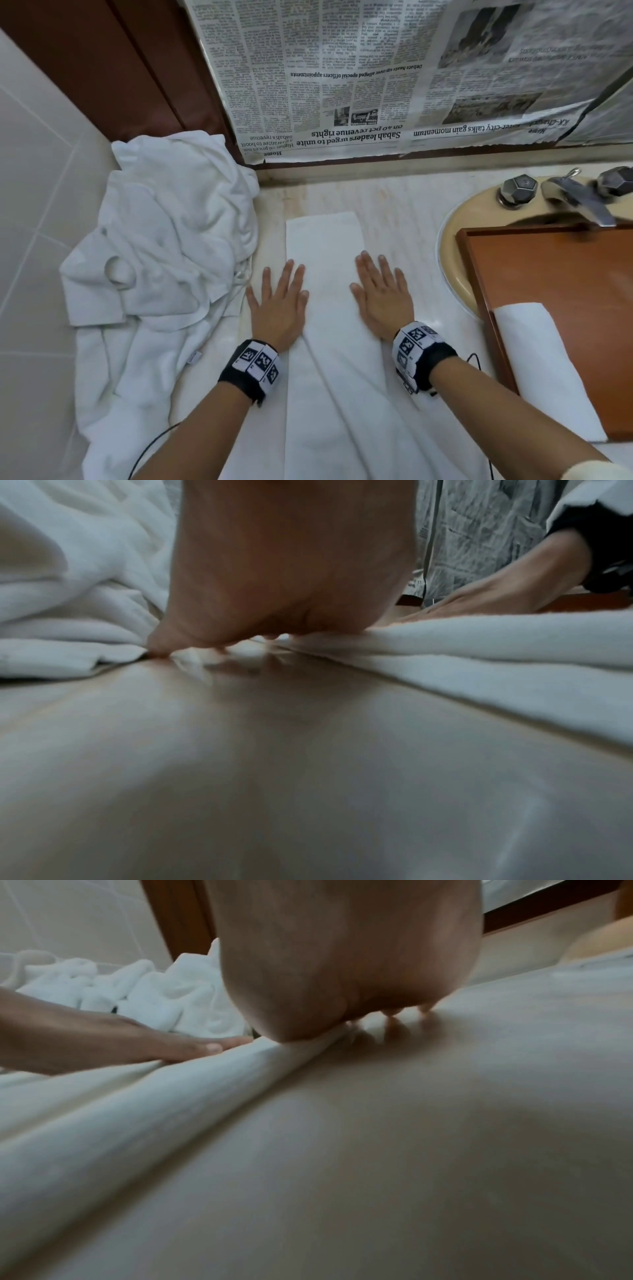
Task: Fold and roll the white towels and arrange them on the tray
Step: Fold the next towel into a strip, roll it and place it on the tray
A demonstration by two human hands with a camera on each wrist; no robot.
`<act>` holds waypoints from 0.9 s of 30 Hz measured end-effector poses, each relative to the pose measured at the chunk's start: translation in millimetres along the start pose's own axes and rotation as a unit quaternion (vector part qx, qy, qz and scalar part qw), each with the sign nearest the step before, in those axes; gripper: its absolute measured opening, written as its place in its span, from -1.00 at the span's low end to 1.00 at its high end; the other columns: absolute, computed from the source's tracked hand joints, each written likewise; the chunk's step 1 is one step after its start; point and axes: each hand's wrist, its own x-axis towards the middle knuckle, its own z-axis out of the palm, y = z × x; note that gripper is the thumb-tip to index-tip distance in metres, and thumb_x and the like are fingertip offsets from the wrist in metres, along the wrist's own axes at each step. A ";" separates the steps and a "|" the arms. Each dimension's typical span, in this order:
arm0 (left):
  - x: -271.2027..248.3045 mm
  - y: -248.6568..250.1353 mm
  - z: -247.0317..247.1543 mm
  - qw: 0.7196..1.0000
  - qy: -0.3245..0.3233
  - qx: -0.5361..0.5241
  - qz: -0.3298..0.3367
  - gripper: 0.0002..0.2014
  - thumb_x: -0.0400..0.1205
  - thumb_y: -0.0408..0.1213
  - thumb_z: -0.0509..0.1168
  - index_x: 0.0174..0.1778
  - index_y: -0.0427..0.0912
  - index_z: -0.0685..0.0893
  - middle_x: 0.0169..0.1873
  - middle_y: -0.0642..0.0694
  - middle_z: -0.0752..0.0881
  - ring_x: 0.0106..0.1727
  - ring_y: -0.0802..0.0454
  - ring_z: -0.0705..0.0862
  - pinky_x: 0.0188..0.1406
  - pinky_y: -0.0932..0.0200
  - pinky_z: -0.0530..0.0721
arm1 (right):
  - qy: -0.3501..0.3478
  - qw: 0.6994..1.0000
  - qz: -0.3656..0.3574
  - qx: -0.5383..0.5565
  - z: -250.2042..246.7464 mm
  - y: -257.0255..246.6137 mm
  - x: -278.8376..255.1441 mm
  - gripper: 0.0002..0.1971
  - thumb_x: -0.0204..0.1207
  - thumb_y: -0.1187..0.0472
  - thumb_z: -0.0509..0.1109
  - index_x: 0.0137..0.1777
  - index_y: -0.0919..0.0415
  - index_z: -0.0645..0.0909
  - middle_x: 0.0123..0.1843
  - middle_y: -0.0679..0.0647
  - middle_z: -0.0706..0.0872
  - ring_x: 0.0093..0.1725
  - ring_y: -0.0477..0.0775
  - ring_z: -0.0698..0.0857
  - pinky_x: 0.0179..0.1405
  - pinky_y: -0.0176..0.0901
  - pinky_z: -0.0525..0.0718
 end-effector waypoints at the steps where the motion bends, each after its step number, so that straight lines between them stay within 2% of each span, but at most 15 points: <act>1: -4.5 1.8 -0.1 1.000 0.000 -0.013 -0.009 -0.45 0.81 0.12 -0.24 0.74 0.27 -0.17 0.71 0.31 -0.26 0.75 -0.08 -0.30 0.64 -0.44 -0.27 | 0.002 1.000 0.022 0.011 -0.8 0.1 -1.3 -0.40 0.77 -0.12 -0.29 0.74 0.01 -0.33 0.73 -0.15 -0.35 0.73 0.05 -0.31 0.69 0.21 -0.27; 3: -17.7 9.5 2.3 1.000 -0.007 -0.031 0.000 -0.39 0.75 0.18 -0.26 0.75 0.22 -0.19 0.71 0.30 -0.28 0.74 -0.07 -0.33 0.61 -0.46 -0.30 | 0.036 0.999 0.016 0.019 1.4 -6.3 -14.0 -0.41 0.78 -0.05 -0.25 0.76 0.12 -0.17 0.77 -0.05 -0.18 0.75 0.10 -0.16 0.67 0.26 -0.20; 4: -24.6 14.8 4.8 0.999 -0.013 -0.028 0.018 -0.35 0.70 0.23 -0.30 0.74 0.21 -0.20 0.71 0.30 -0.30 0.73 -0.06 -0.36 0.59 -0.46 -0.31 | 0.062 0.998 -0.019 0.014 5.8 -13.0 -23.7 -0.41 0.77 -0.03 -0.20 0.76 0.15 -0.04 0.77 -0.01 -0.04 0.75 0.13 -0.04 0.66 0.28 -0.12; 6: -39.2 25.3 12.9 0.998 -0.039 -0.005 0.049 -0.29 0.61 0.26 -0.42 0.74 0.20 -0.22 0.69 0.30 -0.34 0.73 -0.07 -0.37 0.59 -0.47 -0.31 | 0.062 0.993 -0.097 0.006 20.9 -27.4 -44.8 -0.42 0.76 -0.04 -0.13 0.73 0.15 0.15 0.75 0.01 0.14 0.73 0.13 0.11 0.62 0.32 0.07; 8: -51.1 28.5 21.1 0.997 -0.053 0.018 0.050 -0.27 0.58 0.26 -0.49 0.74 0.20 -0.26 0.67 0.31 -0.38 0.74 -0.11 -0.35 0.61 -0.48 -0.26 | 0.043 0.993 -0.114 0.000 33.6 -32.9 -59.0 -0.43 0.77 -0.06 -0.11 0.74 0.11 0.14 0.75 -0.04 0.13 0.73 0.08 0.11 0.61 0.30 0.10; 12: -58.2 13.7 22.5 0.998 -0.044 0.030 0.023 -0.32 0.61 0.28 -0.48 0.72 0.29 -0.30 0.66 0.37 -0.37 0.74 -0.03 -0.32 0.60 -0.47 -0.26 | 0.044 0.996 -0.071 -0.007 32.1 -13.4 -66.4 -0.38 0.75 -0.17 -0.21 0.77 0.04 -0.10 0.77 -0.13 -0.14 0.74 -0.03 -0.13 0.66 0.19 -0.17; 14: -61.8 6.0 19.8 0.998 -0.055 0.031 0.022 -0.29 0.58 0.29 -0.49 0.72 0.27 -0.30 0.65 0.38 -0.40 0.74 -0.04 -0.35 0.60 -0.48 -0.28 | 0.033 0.998 -0.048 -0.008 32.0 -1.2 -71.0 -0.37 0.74 -0.16 -0.25 0.76 0.05 -0.18 0.76 -0.12 -0.22 0.74 -0.02 -0.20 0.67 0.18 -0.23; 16: -67.0 1.6 17.7 0.997 -0.070 0.024 0.031 -0.22 0.52 0.31 -0.50 0.73 0.23 -0.29 0.64 0.37 -0.41 0.73 -0.05 -0.37 0.60 -0.47 -0.29 | 0.053 0.998 -0.024 -0.002 29.8 4.6 -81.0 -0.36 0.74 -0.10 -0.20 0.76 0.15 -0.03 0.77 -0.01 -0.06 0.75 0.05 -0.02 0.66 0.20 -0.12; 18: -75.3 -1.3 19.0 0.996 -0.069 0.020 0.047 -0.20 0.52 0.32 -0.49 0.74 0.20 -0.28 0.63 0.35 -0.42 0.73 -0.04 -0.37 0.60 -0.46 -0.26 | 0.075 0.997 -0.033 0.002 32.5 2.9 -94.9 -0.38 0.73 -0.05 -0.09 0.72 0.23 0.17 0.75 0.08 0.15 0.71 0.11 0.19 0.61 0.22 0.04; 21: -86.9 -5.2 26.9 0.996 -0.059 0.035 0.055 -0.26 0.58 0.31 -0.45 0.74 0.22 -0.28 0.65 0.32 -0.41 0.74 -0.03 -0.35 0.62 -0.44 -0.21 | 0.065 0.993 -0.098 -0.011 46.6 -5.1 -115.7 -0.39 0.75 -0.07 -0.05 0.73 0.19 0.16 0.75 0.05 0.13 0.71 0.06 0.18 0.59 0.21 0.09; 27: -79.4 3.4 22.5 0.996 -0.052 0.054 0.042 -0.26 0.57 0.35 -0.45 0.72 0.26 -0.28 0.67 0.33 -0.36 0.72 -0.03 -0.38 0.60 -0.44 -0.31 | 0.026 0.997 -0.075 -0.025 36.6 6.0 -105.0 -0.37 0.74 -0.13 -0.07 0.71 0.21 0.20 0.74 0.05 0.19 0.69 0.00 0.24 0.57 0.24 0.10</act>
